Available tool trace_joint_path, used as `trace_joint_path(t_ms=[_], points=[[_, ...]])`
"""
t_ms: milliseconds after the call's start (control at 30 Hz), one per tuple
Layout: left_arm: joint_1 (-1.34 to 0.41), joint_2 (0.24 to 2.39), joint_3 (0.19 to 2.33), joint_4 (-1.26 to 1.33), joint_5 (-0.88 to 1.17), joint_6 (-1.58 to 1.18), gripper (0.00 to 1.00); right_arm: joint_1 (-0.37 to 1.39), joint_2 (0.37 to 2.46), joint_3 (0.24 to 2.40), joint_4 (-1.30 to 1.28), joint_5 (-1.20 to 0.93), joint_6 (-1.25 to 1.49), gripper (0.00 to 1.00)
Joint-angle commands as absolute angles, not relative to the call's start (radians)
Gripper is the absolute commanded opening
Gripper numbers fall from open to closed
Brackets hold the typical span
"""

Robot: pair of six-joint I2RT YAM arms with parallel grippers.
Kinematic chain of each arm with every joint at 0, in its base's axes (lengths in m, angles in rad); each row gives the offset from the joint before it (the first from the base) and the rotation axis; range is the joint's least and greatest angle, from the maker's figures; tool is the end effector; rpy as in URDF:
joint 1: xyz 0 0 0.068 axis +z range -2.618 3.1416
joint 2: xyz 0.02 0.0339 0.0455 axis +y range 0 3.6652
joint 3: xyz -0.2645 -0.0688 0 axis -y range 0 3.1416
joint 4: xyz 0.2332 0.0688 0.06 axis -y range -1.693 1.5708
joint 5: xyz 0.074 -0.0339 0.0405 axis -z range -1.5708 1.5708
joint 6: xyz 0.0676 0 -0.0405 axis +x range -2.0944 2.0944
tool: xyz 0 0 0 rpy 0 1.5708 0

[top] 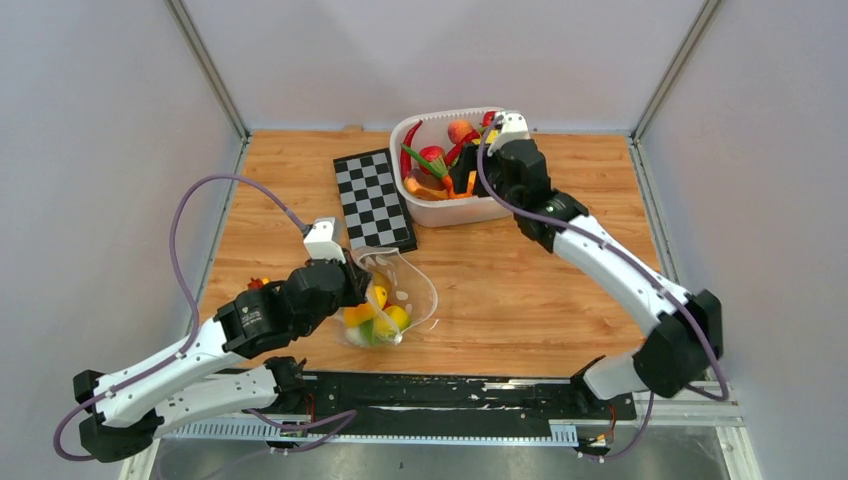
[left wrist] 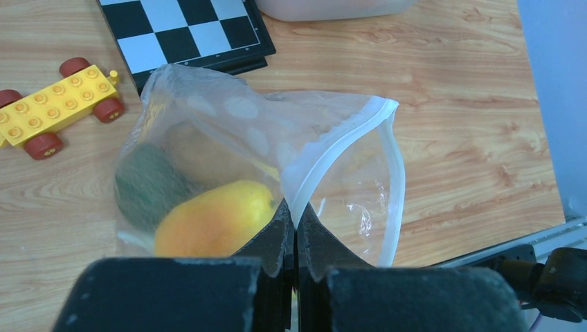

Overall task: Place the food in the zip-top bag and seal the zipper
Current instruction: Pick up the fake fruit from the bin.

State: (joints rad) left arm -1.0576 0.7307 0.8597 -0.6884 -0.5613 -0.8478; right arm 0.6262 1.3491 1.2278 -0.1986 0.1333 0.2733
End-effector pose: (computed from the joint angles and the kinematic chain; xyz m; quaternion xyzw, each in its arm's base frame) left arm 0.1088 -0.1198 0.3099 -0.0454 0.8500 -0.2389 0.4672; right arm 0.2762 0.1887 0.3585 -0.1036 0.8032 0.2053 0.5495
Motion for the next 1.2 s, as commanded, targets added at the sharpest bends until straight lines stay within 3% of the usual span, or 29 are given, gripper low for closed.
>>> trace_joint_path(t_ms=[0,533,767,1167], points=[[-1.055,0.702,0.846,-0.613,-0.582,-0.838,0.0,0.536,1.538,1.37,-0.168,0.197,0.373,0.74],[-1.057,0.706,0.847,-0.591,-0.574,-0.803,0.0,0.45,2.059,1.822,-0.202,0.191,0.481,0.69],[-1.057,0.706,0.855,-0.597,-0.575,-0.793,0.0,0.453,2.253,2.154,-0.322,0.108,0.232,0.69],[-1.055,0.683,0.854,-0.617,-0.592,-0.781,0.0,0.423,2.491,2.468,-0.405,0.203,-0.157,0.76]])
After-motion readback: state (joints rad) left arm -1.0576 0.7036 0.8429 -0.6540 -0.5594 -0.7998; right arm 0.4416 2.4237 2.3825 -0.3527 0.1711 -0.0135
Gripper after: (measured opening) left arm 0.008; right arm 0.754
